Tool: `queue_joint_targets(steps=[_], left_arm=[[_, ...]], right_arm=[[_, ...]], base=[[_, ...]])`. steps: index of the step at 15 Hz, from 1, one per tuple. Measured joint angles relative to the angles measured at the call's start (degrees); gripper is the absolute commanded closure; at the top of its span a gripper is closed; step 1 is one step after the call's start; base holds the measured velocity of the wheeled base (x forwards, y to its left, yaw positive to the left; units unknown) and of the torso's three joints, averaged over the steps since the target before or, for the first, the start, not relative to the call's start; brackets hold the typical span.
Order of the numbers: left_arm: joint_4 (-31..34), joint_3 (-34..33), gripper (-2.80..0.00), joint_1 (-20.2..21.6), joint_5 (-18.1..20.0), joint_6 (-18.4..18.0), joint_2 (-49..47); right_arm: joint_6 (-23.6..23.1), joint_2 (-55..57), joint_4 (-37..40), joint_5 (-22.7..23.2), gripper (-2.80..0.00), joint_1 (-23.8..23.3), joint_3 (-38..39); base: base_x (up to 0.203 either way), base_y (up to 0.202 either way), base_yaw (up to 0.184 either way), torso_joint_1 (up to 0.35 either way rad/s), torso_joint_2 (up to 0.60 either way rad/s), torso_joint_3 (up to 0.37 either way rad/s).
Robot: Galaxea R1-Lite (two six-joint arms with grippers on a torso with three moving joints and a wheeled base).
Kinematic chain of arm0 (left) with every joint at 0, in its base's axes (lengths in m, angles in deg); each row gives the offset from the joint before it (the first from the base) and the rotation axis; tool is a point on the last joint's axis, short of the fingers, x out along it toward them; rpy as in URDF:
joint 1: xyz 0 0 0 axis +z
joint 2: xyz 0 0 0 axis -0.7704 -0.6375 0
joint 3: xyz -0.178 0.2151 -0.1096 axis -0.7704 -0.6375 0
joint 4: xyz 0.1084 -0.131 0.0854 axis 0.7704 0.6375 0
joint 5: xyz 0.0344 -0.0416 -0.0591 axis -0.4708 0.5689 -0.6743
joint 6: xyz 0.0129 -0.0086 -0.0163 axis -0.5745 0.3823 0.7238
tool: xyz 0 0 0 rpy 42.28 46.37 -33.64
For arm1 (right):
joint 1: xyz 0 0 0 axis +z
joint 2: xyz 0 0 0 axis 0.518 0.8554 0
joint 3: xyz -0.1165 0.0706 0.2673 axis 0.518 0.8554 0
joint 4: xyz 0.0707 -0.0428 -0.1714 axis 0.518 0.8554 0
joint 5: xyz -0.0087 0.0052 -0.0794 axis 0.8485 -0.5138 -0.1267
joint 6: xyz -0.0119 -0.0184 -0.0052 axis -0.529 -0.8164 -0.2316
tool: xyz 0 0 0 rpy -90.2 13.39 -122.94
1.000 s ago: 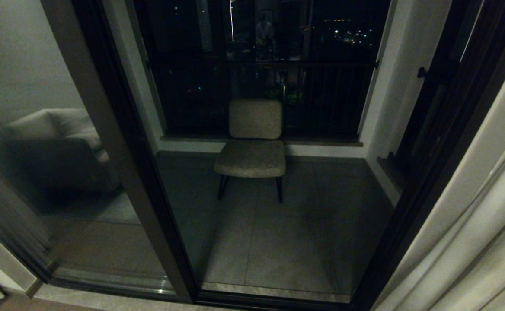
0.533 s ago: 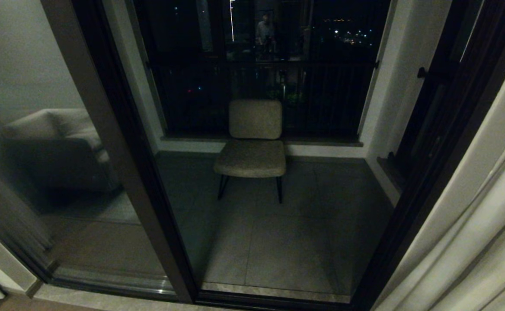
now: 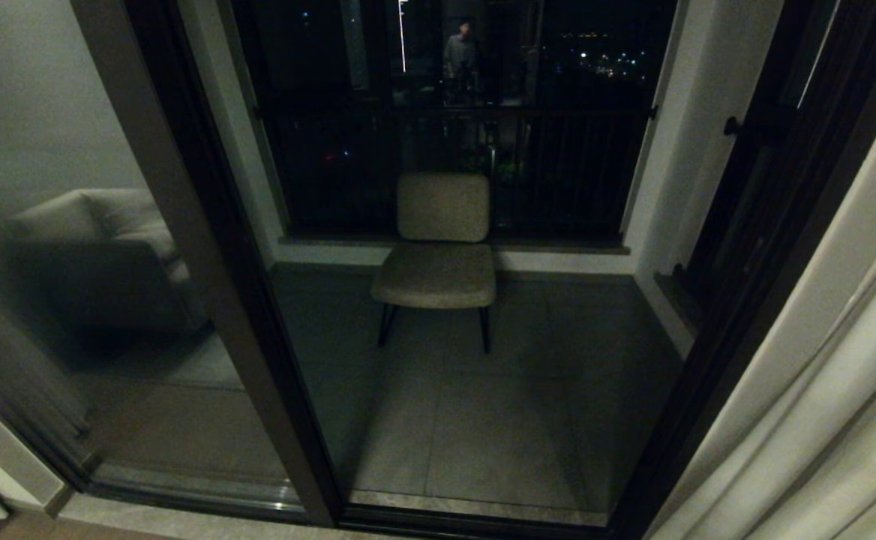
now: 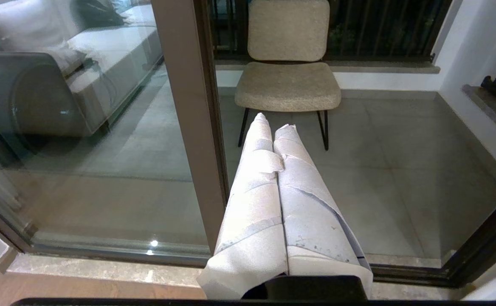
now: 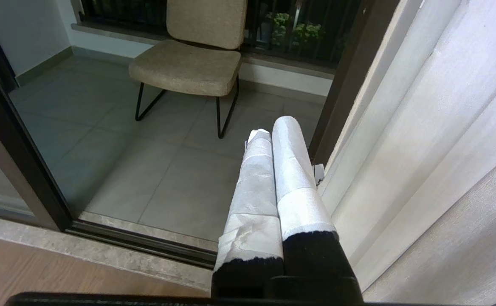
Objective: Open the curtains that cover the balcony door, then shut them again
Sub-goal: Close the inner curtains on both sides
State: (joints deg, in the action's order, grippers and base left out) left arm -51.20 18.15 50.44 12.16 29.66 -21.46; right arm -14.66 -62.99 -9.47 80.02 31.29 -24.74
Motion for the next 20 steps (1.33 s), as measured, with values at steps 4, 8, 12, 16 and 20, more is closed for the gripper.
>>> queue_joint_targets(steps=[4,8,12,16,20], left_arm=[[-0.02,0.00,0.00,0.00,0.01,-0.02,0.00],[0.00,0.00,0.00,0.00,0.02,0.00,0.00],[0.00,0.00,0.00,-0.02,0.02,-0.02,0.00],[-0.02,0.00,0.00,0.00,0.02,-0.02,0.00],[-0.02,0.00,0.00,0.00,0.04,0.00,0.00]], right_arm=[[-0.11,0.00,-0.07,0.03,0.00,-0.02,0.00],[0.02,0.00,-0.06,0.02,0.00,-0.02,0.00],[-0.40,0.00,-0.77,0.11,0.00,-0.02,-0.56],[0.60,2.71,0.76,1.07,0.00,0.09,-9.47],[4.16,14.89,-0.54,-4.63,-2.24,0.21,-22.29]], base=[[0.000,0.000,0.000,0.000,0.00,0.000],[0.000,0.000,0.000,0.000,0.00,0.000],[0.000,0.000,0.000,0.000,0.00,0.000],[0.000,0.000,0.000,0.000,0.00,0.000],[0.000,0.000,0.000,0.000,0.00,0.000]])
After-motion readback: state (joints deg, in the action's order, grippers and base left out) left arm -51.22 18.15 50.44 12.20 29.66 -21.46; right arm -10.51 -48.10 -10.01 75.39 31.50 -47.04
